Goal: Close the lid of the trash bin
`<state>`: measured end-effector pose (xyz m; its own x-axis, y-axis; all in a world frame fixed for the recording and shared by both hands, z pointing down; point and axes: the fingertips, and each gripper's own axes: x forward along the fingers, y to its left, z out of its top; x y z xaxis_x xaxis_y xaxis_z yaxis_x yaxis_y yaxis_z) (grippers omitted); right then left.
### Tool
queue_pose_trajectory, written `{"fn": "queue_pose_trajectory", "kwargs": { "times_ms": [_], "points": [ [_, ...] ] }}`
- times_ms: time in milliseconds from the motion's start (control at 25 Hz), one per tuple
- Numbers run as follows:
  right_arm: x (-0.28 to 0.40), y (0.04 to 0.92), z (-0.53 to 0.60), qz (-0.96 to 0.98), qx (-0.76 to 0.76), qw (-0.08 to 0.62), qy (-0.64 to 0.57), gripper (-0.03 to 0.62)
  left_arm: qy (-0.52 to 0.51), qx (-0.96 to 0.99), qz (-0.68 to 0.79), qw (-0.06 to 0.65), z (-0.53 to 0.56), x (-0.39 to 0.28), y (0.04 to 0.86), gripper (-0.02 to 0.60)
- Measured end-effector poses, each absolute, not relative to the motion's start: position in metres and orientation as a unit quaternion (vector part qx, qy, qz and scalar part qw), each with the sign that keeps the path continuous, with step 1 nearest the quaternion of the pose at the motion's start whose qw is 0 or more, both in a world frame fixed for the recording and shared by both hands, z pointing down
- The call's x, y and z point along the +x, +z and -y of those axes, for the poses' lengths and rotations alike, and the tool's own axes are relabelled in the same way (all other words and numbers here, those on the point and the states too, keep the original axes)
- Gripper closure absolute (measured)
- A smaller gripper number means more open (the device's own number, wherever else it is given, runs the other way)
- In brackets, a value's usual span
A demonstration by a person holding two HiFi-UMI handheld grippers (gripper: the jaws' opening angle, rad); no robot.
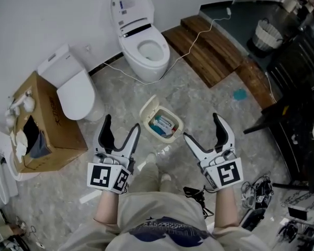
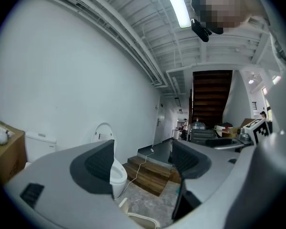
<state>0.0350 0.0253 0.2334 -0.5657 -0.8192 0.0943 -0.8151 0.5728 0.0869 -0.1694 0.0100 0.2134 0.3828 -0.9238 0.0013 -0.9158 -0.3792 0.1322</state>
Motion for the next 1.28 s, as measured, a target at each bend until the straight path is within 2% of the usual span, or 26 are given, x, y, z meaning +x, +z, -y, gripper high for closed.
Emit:
{"fn": "queue_pose_trajectory", "kwargs": {
  "times_ms": [280,680,1040,1280],
  "points": [
    [0.027,0.233,0.034,0.861,0.506,0.051,-0.003,0.173,-0.036,0.846,0.529,0.054,0.063,-0.190,0.218,0.222],
    [0.048,0.251,0.075,0.839,0.541,0.059,0.015,0.172,0.036,0.857,0.509,0.077,0.137,-0.188,0.289,0.222],
    [0.081,0.293,0.102,0.850,0.521,0.074,0.039,0.171,0.210,0.850,0.474,0.091,0.170,-0.154,0.421,0.222],
    [0.093,0.372,0.109,0.866,0.481,0.132,0.040,0.169,0.333,0.835,0.429,0.092,0.182,-0.126,0.545,0.222]
  ]
}}
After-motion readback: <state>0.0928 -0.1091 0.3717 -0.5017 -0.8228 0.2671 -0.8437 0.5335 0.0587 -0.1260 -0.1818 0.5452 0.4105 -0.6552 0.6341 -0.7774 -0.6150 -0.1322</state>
